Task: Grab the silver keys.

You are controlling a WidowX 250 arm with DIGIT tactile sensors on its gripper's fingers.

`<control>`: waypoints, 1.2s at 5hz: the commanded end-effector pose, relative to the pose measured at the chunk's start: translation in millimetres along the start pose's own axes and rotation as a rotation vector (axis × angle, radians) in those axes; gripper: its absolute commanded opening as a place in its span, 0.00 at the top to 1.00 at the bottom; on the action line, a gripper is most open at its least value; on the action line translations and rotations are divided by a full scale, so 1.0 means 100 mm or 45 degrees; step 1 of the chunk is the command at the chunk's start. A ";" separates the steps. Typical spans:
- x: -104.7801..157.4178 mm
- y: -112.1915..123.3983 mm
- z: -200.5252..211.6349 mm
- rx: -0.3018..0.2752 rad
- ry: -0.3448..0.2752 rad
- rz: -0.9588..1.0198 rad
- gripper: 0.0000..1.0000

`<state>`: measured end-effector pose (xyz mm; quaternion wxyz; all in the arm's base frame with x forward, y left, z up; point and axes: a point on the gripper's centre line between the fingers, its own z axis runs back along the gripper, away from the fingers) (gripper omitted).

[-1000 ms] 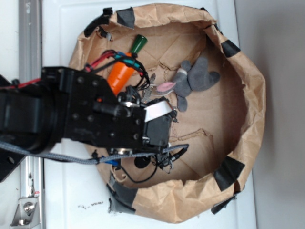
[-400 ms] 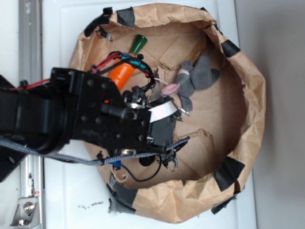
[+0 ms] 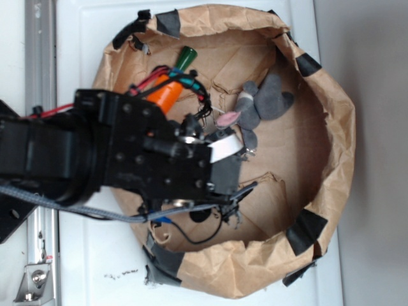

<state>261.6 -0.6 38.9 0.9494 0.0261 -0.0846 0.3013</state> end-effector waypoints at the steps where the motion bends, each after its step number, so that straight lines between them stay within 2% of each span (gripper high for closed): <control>1: 0.39 0.05 0.93 -0.220 0.242 0.169 1.00; 2: 0.36 0.24 1.19 -0.467 0.248 0.016 1.00; 3: 0.32 0.28 1.12 -0.417 0.194 -0.037 1.00; 4: 0.34 0.30 1.10 -0.398 0.193 -0.037 1.00; 5: 0.35 0.28 1.09 -0.354 0.144 -0.043 1.00; 6: 0.33 0.26 1.07 -0.351 0.118 -0.052 1.00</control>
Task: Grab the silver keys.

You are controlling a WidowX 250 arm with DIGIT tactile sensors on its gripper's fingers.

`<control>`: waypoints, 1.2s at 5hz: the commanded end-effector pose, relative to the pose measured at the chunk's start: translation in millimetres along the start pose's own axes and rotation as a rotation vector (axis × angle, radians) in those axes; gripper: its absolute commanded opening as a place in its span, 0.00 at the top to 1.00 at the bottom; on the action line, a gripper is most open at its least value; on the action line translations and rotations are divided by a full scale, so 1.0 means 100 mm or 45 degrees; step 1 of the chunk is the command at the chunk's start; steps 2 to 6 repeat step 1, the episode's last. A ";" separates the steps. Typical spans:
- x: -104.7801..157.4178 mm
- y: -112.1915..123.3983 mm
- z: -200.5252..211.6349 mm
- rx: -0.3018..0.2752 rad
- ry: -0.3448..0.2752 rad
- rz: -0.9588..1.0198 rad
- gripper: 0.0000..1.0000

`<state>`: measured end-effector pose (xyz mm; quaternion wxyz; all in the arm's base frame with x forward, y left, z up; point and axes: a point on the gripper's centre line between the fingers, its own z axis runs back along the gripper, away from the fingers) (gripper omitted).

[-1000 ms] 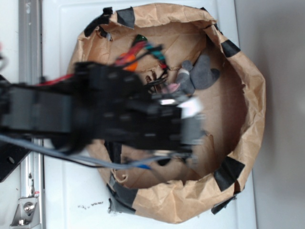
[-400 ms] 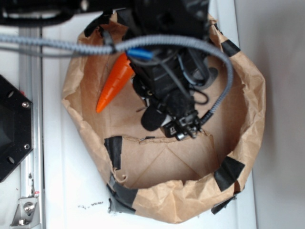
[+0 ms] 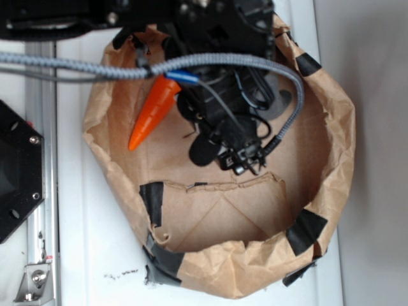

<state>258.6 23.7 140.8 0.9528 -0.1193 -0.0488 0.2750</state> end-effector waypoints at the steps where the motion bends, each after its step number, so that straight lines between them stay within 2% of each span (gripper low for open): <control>1: 0.00 0.02 0.05 -0.005 -0.127 -0.025 1.00; 6: 0.00 0.02 0.05 -0.005 -0.127 -0.025 1.00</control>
